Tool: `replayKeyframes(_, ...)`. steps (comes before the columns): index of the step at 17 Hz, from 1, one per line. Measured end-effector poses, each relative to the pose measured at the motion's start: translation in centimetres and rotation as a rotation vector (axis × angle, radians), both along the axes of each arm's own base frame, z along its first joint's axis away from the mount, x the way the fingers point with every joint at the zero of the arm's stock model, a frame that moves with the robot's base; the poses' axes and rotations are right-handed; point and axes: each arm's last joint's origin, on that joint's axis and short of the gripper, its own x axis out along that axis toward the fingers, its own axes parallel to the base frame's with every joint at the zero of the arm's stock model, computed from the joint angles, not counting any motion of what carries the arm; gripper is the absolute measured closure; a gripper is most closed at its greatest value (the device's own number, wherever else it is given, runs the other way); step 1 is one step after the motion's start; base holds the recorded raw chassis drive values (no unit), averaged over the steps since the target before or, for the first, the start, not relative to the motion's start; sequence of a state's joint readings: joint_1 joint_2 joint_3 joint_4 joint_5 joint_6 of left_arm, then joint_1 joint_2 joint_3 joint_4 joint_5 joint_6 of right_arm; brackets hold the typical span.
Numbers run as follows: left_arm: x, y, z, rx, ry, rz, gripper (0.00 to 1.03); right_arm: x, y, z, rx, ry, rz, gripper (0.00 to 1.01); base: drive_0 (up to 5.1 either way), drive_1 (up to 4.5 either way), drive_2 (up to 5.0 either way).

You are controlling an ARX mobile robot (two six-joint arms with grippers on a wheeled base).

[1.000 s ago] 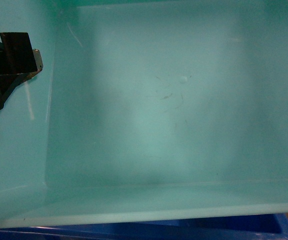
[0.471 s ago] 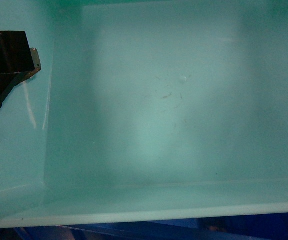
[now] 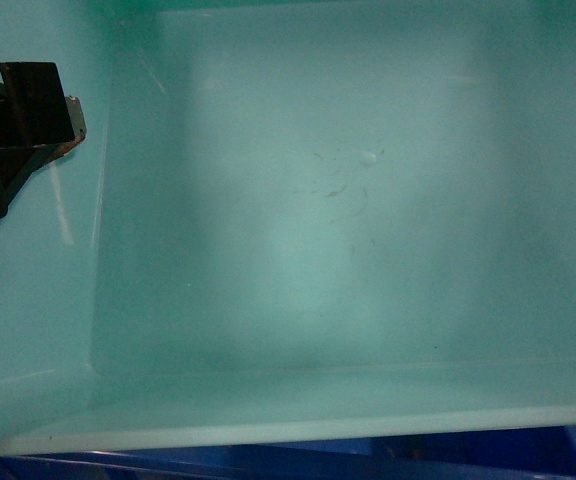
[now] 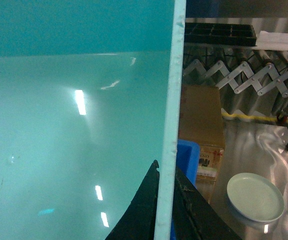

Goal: Stack blue boxes stably on right

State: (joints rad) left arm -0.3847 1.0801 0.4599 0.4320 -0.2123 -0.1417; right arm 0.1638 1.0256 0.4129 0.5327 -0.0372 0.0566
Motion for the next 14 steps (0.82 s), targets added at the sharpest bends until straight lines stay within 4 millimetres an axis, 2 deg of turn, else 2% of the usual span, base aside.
replayKeyframes(3,0.0,0.0,0.01,0.0,-0.001,0.0,0.97,0.0,0.0,0.01,0.0,-0.001,-0.001,0.94,-0.5,-0.55,-0.5)
replayKeyframes(10,-0.01,0.0,-0.04,0.001,0.004,0.0,0.97,0.0,0.0,0.0,0.0,0.0,0.0,0.94,-4.6,3.77,1.5)
replayKeyframes(14,-0.03,0.01,0.02,0.0,-0.002,0.0,0.97,0.0,0.03,0.01,0.001,-0.002,0.001,0.94,0.0,0.0,0.0)
